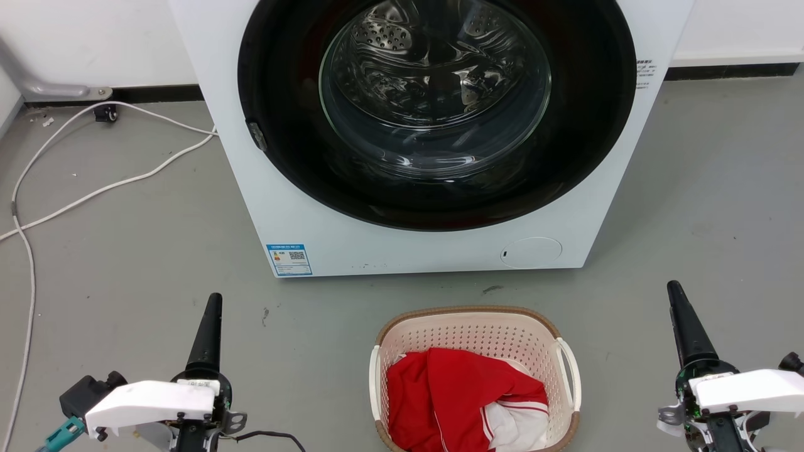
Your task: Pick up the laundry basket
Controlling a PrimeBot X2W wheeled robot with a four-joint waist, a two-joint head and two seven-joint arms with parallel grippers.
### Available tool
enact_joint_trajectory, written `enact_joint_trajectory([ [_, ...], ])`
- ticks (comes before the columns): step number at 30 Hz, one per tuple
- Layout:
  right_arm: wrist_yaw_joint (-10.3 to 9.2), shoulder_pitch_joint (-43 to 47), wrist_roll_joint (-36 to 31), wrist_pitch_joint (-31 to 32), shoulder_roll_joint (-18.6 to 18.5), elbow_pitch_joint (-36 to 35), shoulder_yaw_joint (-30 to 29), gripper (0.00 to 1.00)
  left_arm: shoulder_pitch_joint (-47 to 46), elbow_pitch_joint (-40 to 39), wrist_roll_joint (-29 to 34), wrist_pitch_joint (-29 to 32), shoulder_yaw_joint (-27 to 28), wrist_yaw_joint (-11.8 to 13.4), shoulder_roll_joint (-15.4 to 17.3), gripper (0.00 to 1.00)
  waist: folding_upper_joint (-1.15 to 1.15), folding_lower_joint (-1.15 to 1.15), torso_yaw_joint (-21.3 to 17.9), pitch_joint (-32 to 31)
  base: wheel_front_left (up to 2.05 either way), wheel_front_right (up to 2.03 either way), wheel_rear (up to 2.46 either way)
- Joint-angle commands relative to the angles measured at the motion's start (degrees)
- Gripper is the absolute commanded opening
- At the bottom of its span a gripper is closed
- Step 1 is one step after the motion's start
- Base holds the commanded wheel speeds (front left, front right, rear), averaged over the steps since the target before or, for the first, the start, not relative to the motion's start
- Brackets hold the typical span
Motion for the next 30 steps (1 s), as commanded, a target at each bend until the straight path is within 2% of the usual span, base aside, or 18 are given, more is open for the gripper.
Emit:
enact_joint_trajectory([
  [1,0.00,-0.20,-3.42,-0.71,-0.14,-1.96,0.44,1.00,-0.35,-1.73,2.87,-0.72,-0.31,0.30,0.22,1.00,0.00,0.00,0.02,0.01,0.00,0.00,0.00],
  [11,0.00,0.94,-16.02,-3.02,-0.15,-4.58,1.59,1.00,0.63,-3.84,13.46,-3.03,-1.55,1.69,0.25,1.00,0.00,0.00,0.08,0.09,0.00,0.00,0.00],
  [30,0.00,2.60,-34.26,-6.54,-0.15,-7.20,2.46,1.00,2.01,-5.44,29.75,-6.57,-3.76,4.10,0.29,1.00,0.00,0.00,0.21,0.15,0.00,0.00,0.00],
])
